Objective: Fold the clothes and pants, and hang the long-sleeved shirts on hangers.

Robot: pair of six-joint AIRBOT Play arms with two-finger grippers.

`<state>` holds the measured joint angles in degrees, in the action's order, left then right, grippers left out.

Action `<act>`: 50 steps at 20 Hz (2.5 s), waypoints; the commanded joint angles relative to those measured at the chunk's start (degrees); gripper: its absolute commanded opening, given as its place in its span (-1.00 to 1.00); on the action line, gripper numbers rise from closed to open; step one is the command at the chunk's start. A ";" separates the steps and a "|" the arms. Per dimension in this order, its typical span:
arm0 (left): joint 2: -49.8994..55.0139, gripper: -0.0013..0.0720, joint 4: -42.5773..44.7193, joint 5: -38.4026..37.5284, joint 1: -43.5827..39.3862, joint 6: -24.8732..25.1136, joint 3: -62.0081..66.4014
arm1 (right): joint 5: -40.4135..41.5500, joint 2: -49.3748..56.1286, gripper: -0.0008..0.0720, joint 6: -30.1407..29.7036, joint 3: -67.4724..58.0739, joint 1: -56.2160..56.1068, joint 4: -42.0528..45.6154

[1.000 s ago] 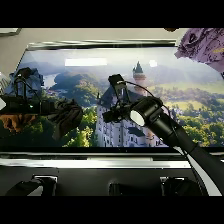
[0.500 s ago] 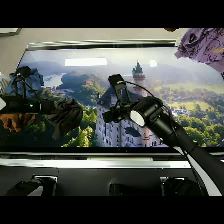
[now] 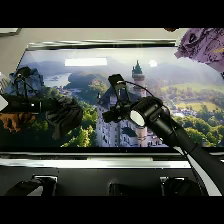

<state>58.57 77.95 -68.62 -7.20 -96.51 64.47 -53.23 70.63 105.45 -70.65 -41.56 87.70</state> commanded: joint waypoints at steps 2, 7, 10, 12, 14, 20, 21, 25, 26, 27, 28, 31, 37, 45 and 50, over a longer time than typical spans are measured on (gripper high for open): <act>5.38 0.99 1.46 0.13 -1.51 -2.54 -2.62 | -0.04 0.02 -0.88 0.02 -0.04 -0.04 -0.02; 18.10 0.98 2.05 9.57 -2.29 -4.55 -5.68 | -0.07 0.02 -0.88 0.02 -0.04 -0.04 -0.02; 24.57 0.95 1.36 11.52 -2.29 -4.70 -5.49 | 0.00 0.02 -0.88 0.02 -0.04 -0.04 -0.02; 25.94 -0.94 -1.57 10.29 -2.29 -3.72 -5.27 | -0.22 0.00 -0.87 0.04 -0.04 -0.04 -0.02; 25.22 -0.91 -6.75 9.03 -2.95 -2.23 -4.59 | -1.79 -0.26 -0.70 0.02 -0.13 -0.04 0.28; 21.73 -0.91 -29.07 8.17 -18.49 -1.01 0.66 | -26.73 -8.04 -0.88 0.52 -0.26 0.00 17.44; 21.79 -0.91 -31.65 11.04 -22.91 -1.05 1.90 | -30.25 -9.99 -0.88 0.63 -0.13 0.00 22.32; 24.11 -0.91 -33.18 33.73 -36.76 -8.48 3.48 | -33.70 -20.83 -0.46 6.86 4.39 0.00 33.99; 25.81 -0.91 -33.18 37.94 -38.27 -10.01 3.48 | -33.70 -23.98 -0.45 9.77 6.95 0.00 34.45; 27.87 -0.91 -33.20 40.79 -38.95 -11.06 3.50 | -33.68 -26.91 -0.45 13.25 10.01 0.00 34.42; 29.51 -0.64 -33.20 41.75 -38.75 -11.87 3.50 | -33.66 -29.29 -0.45 16.98 13.03 0.00 34.27; 30.14 0.97 -34.45 37.44 -34.12 -11.63 3.74 | -33.18 -33.81 -0.44 28.63 21.11 0.00 33.68; 19.74 0.97 -29.31 18.18 -17.70 -0.79 4.20 | -18.82 -31.74 -0.18 39.10 26.47 4.81 20.39; 13.35 0.97 -26.25 9.92 -0.98 -0.74 4.17 | -9.40 -10.10 0.77 1.90 26.45 53.09 -31.36; 13.55 0.97 -25.81 10.12 -0.02 -0.74 4.13 | -5.60 -3.89 0.40 -8.07 26.49 51.30 -36.59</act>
<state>72.25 51.62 -57.84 -8.43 -97.41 68.62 -60.71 62.26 106.59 -44.21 9.21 58.70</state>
